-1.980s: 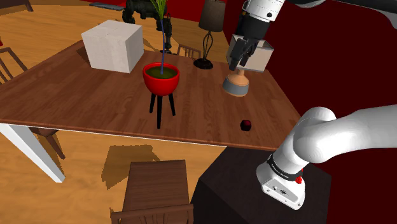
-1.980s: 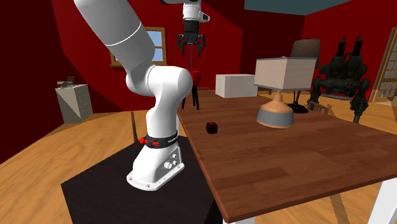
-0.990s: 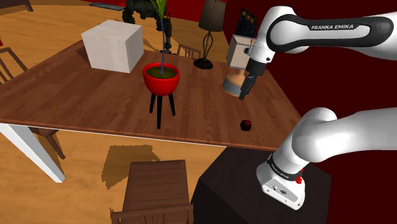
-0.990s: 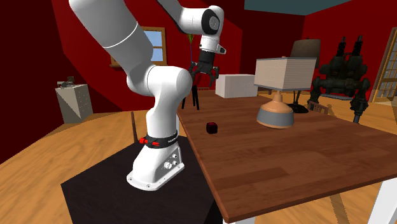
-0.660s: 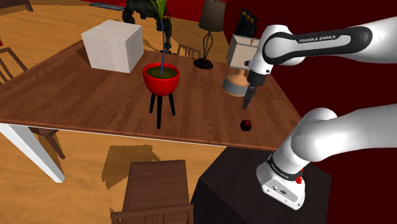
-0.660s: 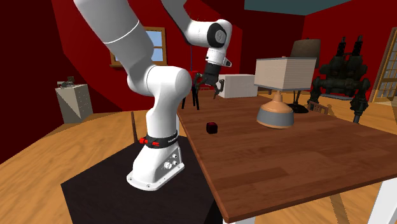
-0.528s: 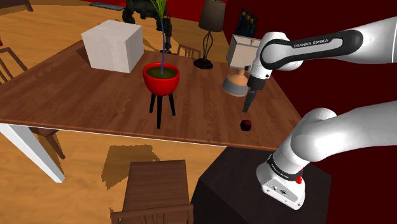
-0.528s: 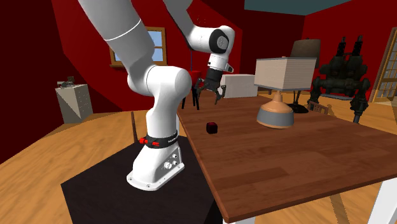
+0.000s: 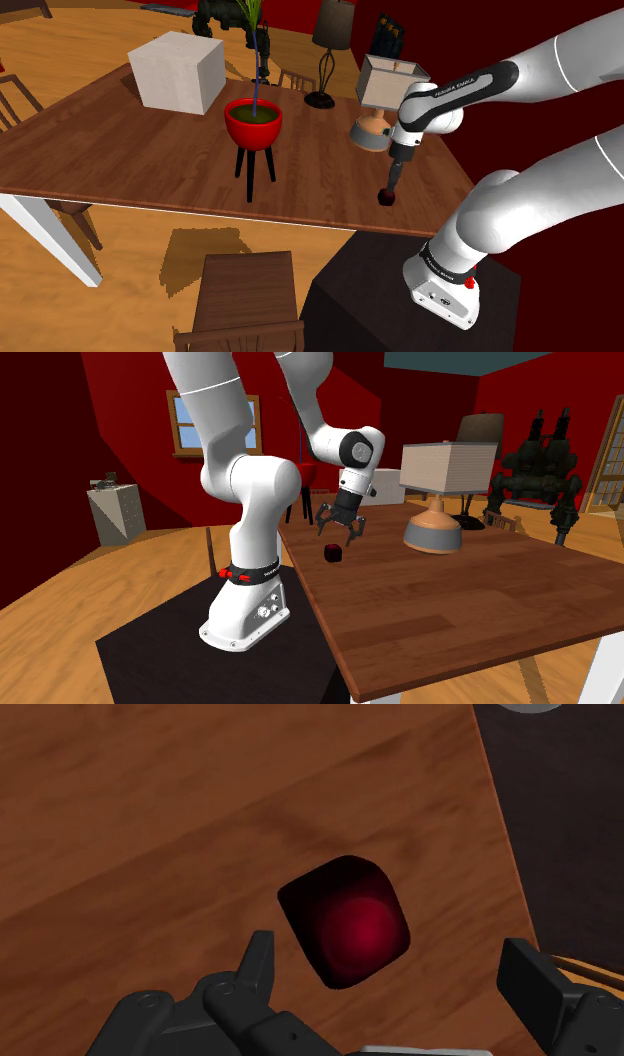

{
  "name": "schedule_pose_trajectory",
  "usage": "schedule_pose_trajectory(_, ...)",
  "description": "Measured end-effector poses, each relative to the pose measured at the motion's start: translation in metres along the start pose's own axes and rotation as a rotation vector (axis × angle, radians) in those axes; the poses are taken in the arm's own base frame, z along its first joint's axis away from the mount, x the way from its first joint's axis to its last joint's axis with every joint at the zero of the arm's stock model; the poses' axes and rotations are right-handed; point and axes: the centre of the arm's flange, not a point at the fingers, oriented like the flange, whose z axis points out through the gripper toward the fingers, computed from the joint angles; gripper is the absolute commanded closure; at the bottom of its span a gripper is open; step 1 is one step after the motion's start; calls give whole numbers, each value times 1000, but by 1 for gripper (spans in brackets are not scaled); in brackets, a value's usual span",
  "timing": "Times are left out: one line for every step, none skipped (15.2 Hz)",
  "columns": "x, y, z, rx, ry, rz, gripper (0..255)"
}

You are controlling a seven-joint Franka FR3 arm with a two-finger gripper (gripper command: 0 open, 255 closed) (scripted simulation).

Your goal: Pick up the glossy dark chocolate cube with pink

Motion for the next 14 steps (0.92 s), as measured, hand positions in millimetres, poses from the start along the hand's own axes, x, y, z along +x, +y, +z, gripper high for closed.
schedule_pose_trajectory(-2, 3, 6, 2, -2, -2, 0)
schedule_pose_trajectory(-2, 6, 11, 3, -3, -3, 0)
schedule_pose_trajectory(-1, 7, 17, 4, -4, -4, 0)
schedule_pose_trajectory(-1, 10, 22, 4, -4, -4, 0)
schedule_pose_trajectory(-1, 12, 28, 4, -4, -4, 0)
schedule_pose_trajectory(0, 14, 33, 4, -4, -5, 0)
schedule_pose_trajectory(0, 15, 36, 4, -4, -5, 0)
schedule_pose_trajectory(0, 15, 38, 4, -4, -5, 255)
schedule_pose_trajectory(0, 16, 38, 3, -4, -5, 255)
schedule_pose_trajectory(0, 15, 39, 3, -3, -5, 255)
schedule_pose_trajectory(0, 15, 38, 2, -2, -6, 255)
schedule_pose_trajectory(0, 15, 38, 2, -1, -6, 255)
schedule_pose_trajectory(1, 15, 38, 2, -1, -6, 255)
schedule_pose_trajectory(1, 15, 38, 2, -1, -6, 255)
